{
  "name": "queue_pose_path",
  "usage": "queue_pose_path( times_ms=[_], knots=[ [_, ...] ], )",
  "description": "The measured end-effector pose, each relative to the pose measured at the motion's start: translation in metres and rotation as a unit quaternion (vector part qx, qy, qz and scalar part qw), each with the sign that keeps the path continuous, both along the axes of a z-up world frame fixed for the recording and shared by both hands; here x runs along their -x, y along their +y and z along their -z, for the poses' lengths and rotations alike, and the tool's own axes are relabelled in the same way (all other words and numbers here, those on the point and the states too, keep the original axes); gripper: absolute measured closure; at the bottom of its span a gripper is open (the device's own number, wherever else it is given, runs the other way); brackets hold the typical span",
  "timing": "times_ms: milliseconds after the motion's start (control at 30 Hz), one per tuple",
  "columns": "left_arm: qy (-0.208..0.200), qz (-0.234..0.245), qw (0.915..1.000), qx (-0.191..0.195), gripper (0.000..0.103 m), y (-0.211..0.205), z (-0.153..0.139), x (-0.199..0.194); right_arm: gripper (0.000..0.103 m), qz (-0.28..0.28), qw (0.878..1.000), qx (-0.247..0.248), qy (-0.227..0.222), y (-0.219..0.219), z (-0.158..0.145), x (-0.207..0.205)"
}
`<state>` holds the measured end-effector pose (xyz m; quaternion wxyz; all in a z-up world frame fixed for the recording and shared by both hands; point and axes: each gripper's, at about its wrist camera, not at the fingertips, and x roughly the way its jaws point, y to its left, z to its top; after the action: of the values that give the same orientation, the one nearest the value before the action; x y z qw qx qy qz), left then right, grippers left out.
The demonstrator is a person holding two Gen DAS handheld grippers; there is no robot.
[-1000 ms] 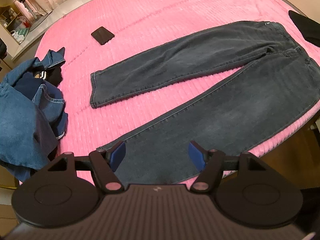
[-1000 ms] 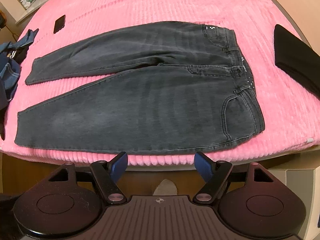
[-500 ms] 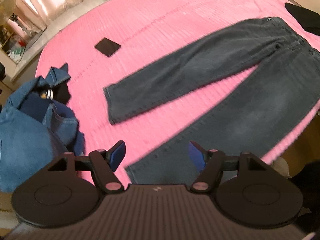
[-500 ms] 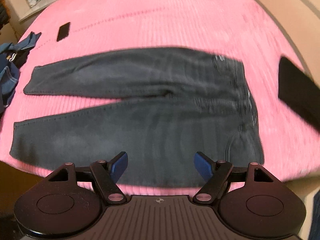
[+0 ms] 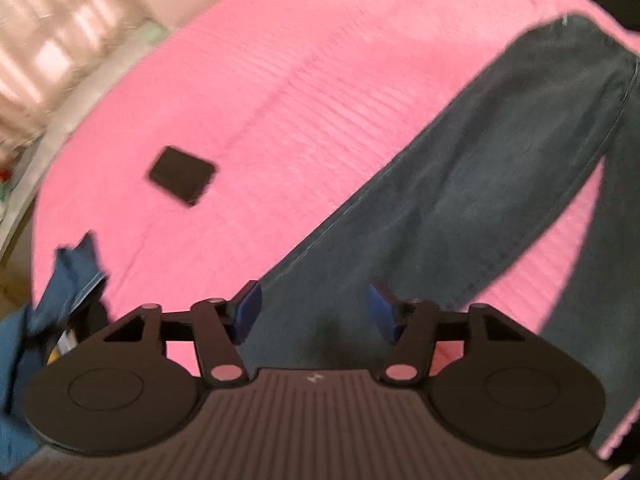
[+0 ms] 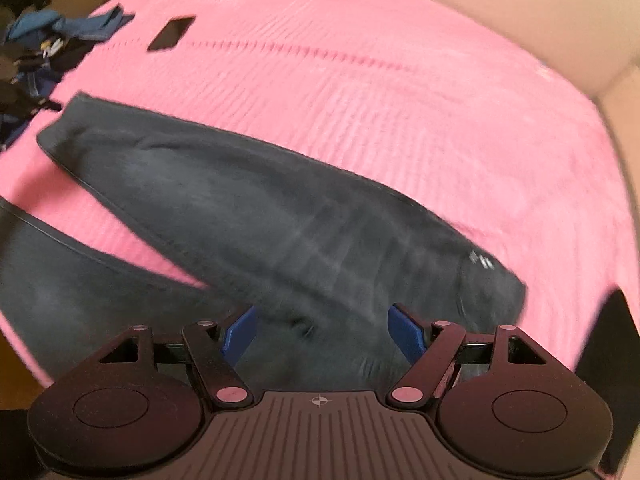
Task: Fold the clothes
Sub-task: 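Close both grippers on the jeans leg hems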
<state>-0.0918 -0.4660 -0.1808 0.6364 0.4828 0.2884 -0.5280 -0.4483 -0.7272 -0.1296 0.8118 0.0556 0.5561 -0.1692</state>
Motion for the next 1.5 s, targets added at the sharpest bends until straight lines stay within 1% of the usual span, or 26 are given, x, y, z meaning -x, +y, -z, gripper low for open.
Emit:
queue_pose_path(
  times_ms=[167, 233, 333, 367, 400, 433, 467, 533, 567, 600, 633, 667, 700, 767, 867, 967, 1033, 1100, 1133, 1200, 1267, 1300, 1367, 1400, 1433, 1500],
  knots=[
    [0.003, 0.066, 0.9962, -0.056, 0.059, -0.06, 0.07, -0.019, 0.027, -0.008, 1.0, -0.007, 0.012, -0.063, 0.046, -0.017],
    [0.003, 0.109, 0.99, -0.089, 0.059, -0.074, 0.093, -0.025, 0.027, -0.008, 1.0, -0.009, 0.022, -0.082, 0.062, -0.018],
    [0.007, 0.178, 0.9765, -0.121, 0.051, -0.084, 0.109, -0.033, 0.027, -0.003, 0.999, -0.019, 0.027, -0.1, 0.073, -0.017],
    [0.015, 0.188, 0.9733, -0.131, 0.047, -0.088, 0.111, -0.038, 0.027, -0.002, 0.999, -0.022, 0.028, -0.106, 0.075, -0.017],
    [0.025, 0.195, 0.9702, -0.141, 0.045, -0.093, 0.112, -0.043, 0.027, -0.001, 0.999, -0.024, 0.03, -0.109, 0.077, -0.016],
    [0.04, 0.194, 0.9685, -0.151, 0.047, -0.097, 0.113, -0.047, 0.027, 0.001, 0.999, -0.025, 0.03, -0.111, 0.078, -0.015],
    [0.058, 0.192, 0.9661, -0.163, 0.055, -0.101, 0.115, -0.051, 0.027, 0.004, 0.999, -0.027, 0.03, -0.112, 0.08, -0.014],
    [0.073, 0.201, 0.9596, -0.183, 0.064, -0.106, 0.116, -0.053, 0.027, 0.007, 0.999, -0.029, 0.031, -0.117, 0.081, -0.013],
    [0.073, 0.21, 0.9557, -0.193, 0.075, -0.106, 0.114, -0.05, 0.027, 0.008, 0.999, -0.029, 0.03, -0.12, 0.08, -0.011],
    [0.067, 0.22, 0.9527, -0.199, 0.089, -0.104, 0.113, -0.047, 0.027, 0.008, 0.999, -0.026, 0.03, -0.124, 0.08, -0.01],
    [0.059, 0.229, 0.9498, -0.204, 0.094, -0.102, 0.111, -0.043, 0.027, 0.007, 0.999, -0.023, 0.029, -0.128, 0.079, -0.01],
    [0.043, 0.239, 0.9491, -0.201, 0.1, -0.096, 0.107, -0.038, 0.027, 0.004, 0.999, -0.017, 0.029, -0.135, 0.077, -0.008],
    [0.026, 0.247, 0.9485, -0.196, 0.101, -0.09, 0.102, -0.033, 0.027, 0.001, 1.0, -0.009, 0.029, -0.141, 0.074, -0.007],
    [-0.007, 0.252, 0.9523, -0.173, 0.101, -0.075, 0.089, -0.023, 0.027, -0.009, 0.999, 0.007, 0.031, -0.156, 0.07, -0.003],
    [-0.046, 0.244, 0.9594, -0.135, 0.101, -0.051, 0.069, -0.007, 0.027, -0.059, 0.996, 0.034, 0.057, -0.182, 0.078, -0.001],
    [-0.075, 0.232, 0.9641, -0.104, 0.101, -0.029, 0.052, 0.009, 0.027, -0.111, 0.989, 0.045, 0.085, -0.208, 0.094, -0.005],
    [-0.094, 0.237, 0.9625, -0.093, 0.101, -0.02, 0.047, 0.018, 0.027, -0.145, 0.984, 0.041, 0.1, -0.228, 0.107, -0.012],
    [-0.112, 0.246, 0.9593, -0.082, 0.101, -0.01, 0.042, 0.027, 0.027, -0.15, 0.983, 0.026, 0.102, -0.244, 0.118, -0.021],
    [-0.121, 0.253, 0.957, -0.075, 0.101, -0.005, 0.04, 0.031, 0.027, -0.17, 0.979, 0.017, 0.108, -0.246, 0.123, -0.026],
    [-0.131, 0.253, 0.9563, -0.067, 0.101, 0.006, 0.034, 0.041, 0.027, -0.227, 0.966, 0.004, 0.125, -0.244, 0.133, -0.037],
    [-0.139, 0.25, 0.9564, -0.059, 0.101, 0.014, 0.027, 0.05, 0.038, -0.28, 0.948, -0.017, 0.151, -0.237, 0.145, -0.045],
    [-0.141, 0.247, 0.9569, -0.057, 0.101, 0.016, 0.024, 0.055, 0.046, -0.29, 0.943, -0.026, 0.16, -0.235, 0.15, -0.048],
    [-0.139, 0.247, 0.9573, -0.057, 0.101, 0.016, 0.022, 0.063, 0.051, -0.281, 0.944, -0.039, 0.168, -0.236, 0.153, -0.052],
    [-0.139, 0.249, 0.9568, -0.058, 0.101, 0.018, 0.02, 0.066, 0.06, -0.276, 0.945, -0.042, 0.17, -0.235, 0.151, -0.052],
    [-0.139, 0.25, 0.9563, -0.059, 0.101, 0.02, 0.019, 0.068, 0.073, -0.272, 0.946, -0.044, 0.171, -0.235, 0.148, -0.051],
    [-0.144, 0.25, 0.9557, -0.059, 0.101, 0.023, 0.017, 0.07, 0.088, -0.262, 0.951, -0.031, 0.163, -0.23, 0.137, -0.044]
  ],
)
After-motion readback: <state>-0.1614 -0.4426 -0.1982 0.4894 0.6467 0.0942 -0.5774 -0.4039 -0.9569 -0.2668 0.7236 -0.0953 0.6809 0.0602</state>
